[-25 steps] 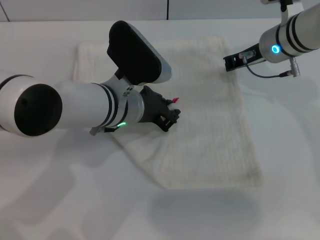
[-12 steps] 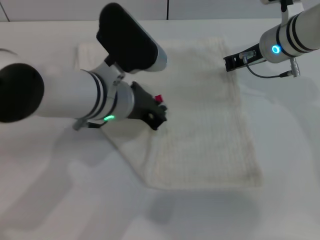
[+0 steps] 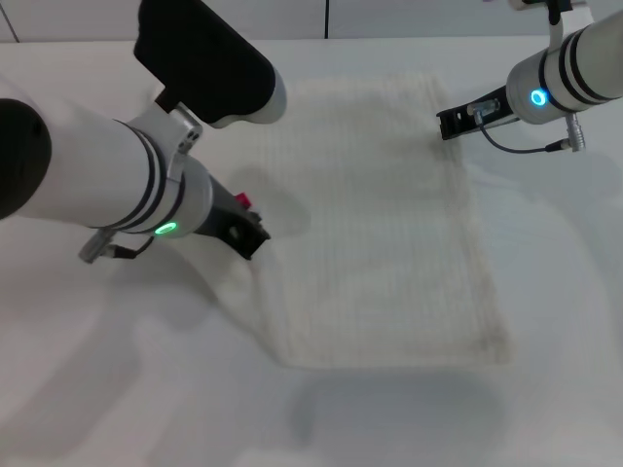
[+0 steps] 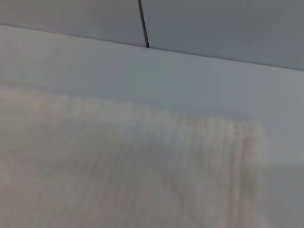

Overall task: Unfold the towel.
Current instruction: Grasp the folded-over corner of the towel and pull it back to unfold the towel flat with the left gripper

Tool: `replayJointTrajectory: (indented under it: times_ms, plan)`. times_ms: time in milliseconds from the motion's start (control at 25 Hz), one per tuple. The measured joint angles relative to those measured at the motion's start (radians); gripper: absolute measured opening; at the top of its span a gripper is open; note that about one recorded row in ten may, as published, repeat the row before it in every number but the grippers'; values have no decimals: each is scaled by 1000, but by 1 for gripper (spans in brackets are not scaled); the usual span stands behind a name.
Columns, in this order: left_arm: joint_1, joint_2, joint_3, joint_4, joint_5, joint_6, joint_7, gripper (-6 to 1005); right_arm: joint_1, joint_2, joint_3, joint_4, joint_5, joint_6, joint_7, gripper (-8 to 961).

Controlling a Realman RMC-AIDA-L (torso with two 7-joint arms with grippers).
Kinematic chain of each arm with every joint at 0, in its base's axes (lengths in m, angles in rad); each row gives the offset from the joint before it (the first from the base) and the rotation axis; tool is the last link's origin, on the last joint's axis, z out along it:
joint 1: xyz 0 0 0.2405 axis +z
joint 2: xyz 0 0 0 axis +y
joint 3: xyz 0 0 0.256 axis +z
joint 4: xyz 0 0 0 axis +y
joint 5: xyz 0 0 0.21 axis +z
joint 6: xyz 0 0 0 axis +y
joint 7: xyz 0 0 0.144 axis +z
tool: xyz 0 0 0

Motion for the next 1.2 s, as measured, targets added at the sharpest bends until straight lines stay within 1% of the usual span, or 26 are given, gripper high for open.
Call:
replayJointTrajectory:
  times_ms: [40, 200, 600, 1040, 1200]
  plan:
    - [0, 0, 0, 0, 0, 0, 0, 69, 0, 0, 0, 0, 0, 0, 0, -3]
    - [2, 0, 6, -33, 50, -82, -42, 73, -2, 4, 0, 4, 0, 3, -3, -3]
    - [3, 2, -7, -46, 68, -156, -86, 82, -3, 10, 0, 5, 0, 5, -11, -3]
    - [4, 3, -20, -52, 69, -230, -121, 93, -3, 10, 0, 4, 0, 7, -12, -3]
    - [22, 4, -19, -79, 69, -250, -132, 96, -4, 10, 0, 5, -1, 7, -12, -3]
